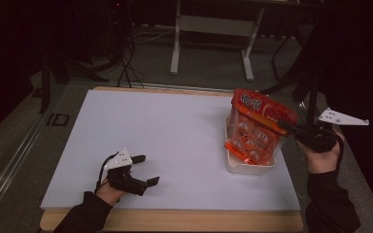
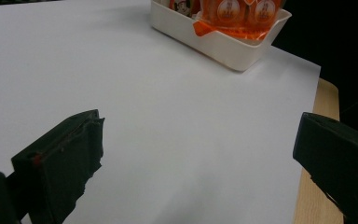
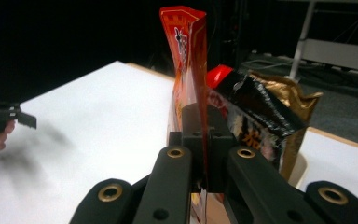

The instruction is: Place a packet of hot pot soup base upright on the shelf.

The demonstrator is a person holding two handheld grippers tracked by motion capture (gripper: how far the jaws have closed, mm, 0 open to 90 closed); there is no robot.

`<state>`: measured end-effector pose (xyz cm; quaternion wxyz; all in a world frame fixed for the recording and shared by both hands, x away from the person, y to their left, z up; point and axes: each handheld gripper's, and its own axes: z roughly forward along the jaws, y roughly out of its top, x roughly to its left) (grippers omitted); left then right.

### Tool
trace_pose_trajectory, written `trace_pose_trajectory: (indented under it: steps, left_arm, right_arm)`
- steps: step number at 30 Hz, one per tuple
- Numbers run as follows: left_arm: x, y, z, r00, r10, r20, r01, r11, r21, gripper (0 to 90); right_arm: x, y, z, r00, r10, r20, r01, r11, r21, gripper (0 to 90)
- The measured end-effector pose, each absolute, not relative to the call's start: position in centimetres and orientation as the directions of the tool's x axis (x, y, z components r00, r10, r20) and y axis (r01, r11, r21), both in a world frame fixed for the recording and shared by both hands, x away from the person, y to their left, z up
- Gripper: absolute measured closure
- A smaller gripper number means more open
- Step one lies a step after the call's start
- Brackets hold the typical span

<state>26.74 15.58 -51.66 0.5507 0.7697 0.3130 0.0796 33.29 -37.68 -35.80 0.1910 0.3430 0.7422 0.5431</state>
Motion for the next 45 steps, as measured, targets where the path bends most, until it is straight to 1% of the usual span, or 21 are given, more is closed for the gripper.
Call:
trace_pose_trajectory:
  steps: [5,10,12,13,16,17,18,20,22,23,24,28,33,40,42,45]
  left_arm:
    - [26.7,15.5,-51.6,0.794,0.568,-0.217,0.389,-0.199,0.9,1.8]
    - [26.6,15.4,-51.7,0.796,0.564,-0.218,0.392,-0.206,0.897,1.8]
    - [26.6,15.4,-51.8,0.798,0.562,-0.217,0.391,-0.209,0.896,1.8]
    - [26.6,15.3,-51.8,0.799,0.561,-0.216,0.391,-0.211,0.896,1.8]
    - [26.6,15.3,-51.8,0.8,0.559,-0.219,0.391,-0.209,0.896,1.8]
    - [26.6,15.3,-51.8,0.8,0.559,-0.22,0.392,-0.209,0.896,1.7]
    - [26.6,15.3,-51.8,0.8,0.559,-0.218,0.392,-0.211,0.896,1.7]
    - [26.6,15.3,-51.8,0.8,0.559,-0.218,0.392,-0.211,0.896,1.8]
    - [26.6,15.3,-51.8,0.8,0.558,-0.219,0.392,-0.21,0.896,1.8]
    - [26.6,15.3,-51.8,0.8,0.56,-0.218,0.391,-0.21,0.896,1.8]
    - [26.6,15.3,-51.8,0.799,0.56,-0.219,0.392,-0.209,0.896,1.7]
    - [26.6,15.4,-51.8,0.798,0.56,-0.221,0.392,-0.205,0.897,1.8]
    - [26.6,15.5,-51.8,0.8,0.559,-0.217,0.387,-0.204,0.899,1.8]
    - [26.6,15.6,-51.8,0.797,0.561,-0.224,0.391,-0.198,0.899,1.8]
    - [26.5,15.5,-51.9,0.799,0.56,-0.221,0.39,-0.202,0.898,1.8]
    - [26.6,15.6,-51.9,0.799,0.559,-0.221,0.389,-0.201,0.899,1.8]
  right_arm:
    - [33.8,-36.6,-36.5,-0.7,0.708,0.09,0.318,0.196,0.928,90.0]
    - [33.9,-36.9,-37.0,-0.688,0.719,0.095,0.33,0.194,0.924,90.0]
    - [34.0,-37.0,-37.4,-0.678,0.731,0.083,0.342,0.213,0.915,90.0]
    - [34.2,-37.1,-38.1,-0.679,0.726,0.105,0.368,0.213,0.905,90.0]
    - [34.4,-36.6,-39.0,-0.684,0.722,0.103,0.383,0.236,0.893,89.9]
    - [34.4,-36.6,-39.4,-0.693,0.709,0.133,0.38,0.202,0.903,89.7]
    - [34.4,-36.6,-39.4,-0.693,0.709,0.133,0.38,0.202,0.903,89.7]
    - [34.3,-36.6,-39.3,-0.678,0.726,0.114,0.377,0.21,0.902,80.0]
    - [34.3,-36.6,-39.3,-0.678,0.726,0.114,0.377,0.21,0.902,80.0]
    - [34.2,-36.5,-39.2,-0.675,0.73,0.106,0.37,0.21,0.905,72.0]
    - [33.9,-36.2,-38.7,-0.679,0.725,0.116,0.349,0.181,0.919,61.3]
    - [33.2,-35.4,-37.1,-0.679,0.728,0.09,0.3,0.163,0.94,44.1]
    - [31.9,-34.1,-35.0,-0.7,0.712,0.062,0.233,0.145,0.962,29.4]
    - [30.3,-32.5,-33.7,-0.743,0.667,0.057,0.183,0.12,0.976,24.1]
    - [29.5,-31.4,-33.5,-0.771,0.635,0.045,0.164,0.13,0.978,23.2]
    - [29.1,-30.4,-33.8,-0.79,0.611,0.054,0.172,0.137,0.975,21.6]
